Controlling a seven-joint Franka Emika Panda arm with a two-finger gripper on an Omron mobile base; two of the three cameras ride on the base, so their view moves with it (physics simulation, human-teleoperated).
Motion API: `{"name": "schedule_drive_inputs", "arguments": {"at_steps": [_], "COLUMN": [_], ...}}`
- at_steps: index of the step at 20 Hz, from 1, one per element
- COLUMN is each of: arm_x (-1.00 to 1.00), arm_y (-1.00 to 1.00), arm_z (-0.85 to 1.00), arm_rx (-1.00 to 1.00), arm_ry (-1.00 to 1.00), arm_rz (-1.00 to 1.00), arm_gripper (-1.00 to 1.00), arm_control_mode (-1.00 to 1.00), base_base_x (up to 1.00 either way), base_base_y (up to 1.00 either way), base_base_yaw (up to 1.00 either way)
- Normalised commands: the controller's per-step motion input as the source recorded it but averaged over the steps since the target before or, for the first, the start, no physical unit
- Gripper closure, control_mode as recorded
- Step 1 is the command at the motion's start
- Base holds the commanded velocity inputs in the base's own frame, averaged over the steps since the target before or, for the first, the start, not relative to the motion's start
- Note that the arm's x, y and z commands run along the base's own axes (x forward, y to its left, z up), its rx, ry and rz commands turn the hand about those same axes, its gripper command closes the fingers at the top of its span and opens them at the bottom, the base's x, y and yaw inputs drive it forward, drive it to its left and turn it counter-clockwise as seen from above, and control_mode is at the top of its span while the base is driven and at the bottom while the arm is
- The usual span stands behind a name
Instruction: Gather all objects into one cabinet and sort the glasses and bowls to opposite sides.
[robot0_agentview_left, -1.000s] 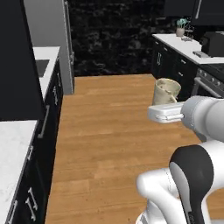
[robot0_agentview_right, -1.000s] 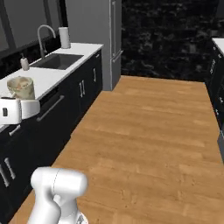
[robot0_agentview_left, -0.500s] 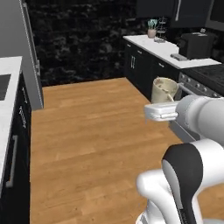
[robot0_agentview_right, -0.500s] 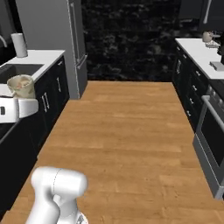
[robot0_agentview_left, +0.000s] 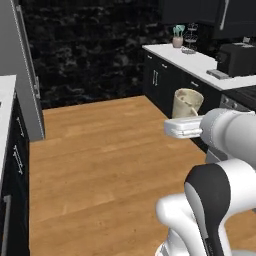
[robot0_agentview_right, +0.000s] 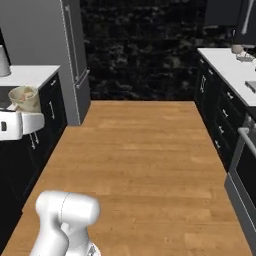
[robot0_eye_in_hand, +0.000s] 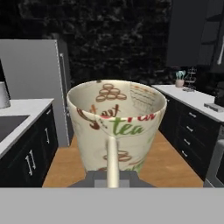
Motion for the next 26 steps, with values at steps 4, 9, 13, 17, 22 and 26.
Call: {"name": "schedule_drive_inputs", "arguments": {"at_steps": [4,9,13,17,22,26], "arm_x": [0.00,0.00,0.00,0.00,0.00,0.00], "arm_y": [0.00,0.00,0.00,0.00,0.00,0.00], "arm_z": [0.00,0.00,0.00,0.00,0.00,0.00], "arm_rx": [0.00,0.00,0.00,0.00,0.00,0.00], "arm_ry": [0.00,0.00,0.00,0.00,0.00,0.00], "arm_rz": [0.00,0.00,0.00,0.00,0.00,0.00], "arm_gripper": [1.00,1.00,1.00,1.00,1.00,1.00], "arm_control_mode": [1.00,1.00,1.00,1.00,1.00,1.00], "base_base_x": [1.00,1.00,1.00,1.00,1.00,1.00], "base_base_y": [-0.23,-0.32,-0.31,-0.28,-0.15,0.00], "base_base_yaw": [-0.03,-0.03,-0.10,-0.15,-0.28,-0.46]}}
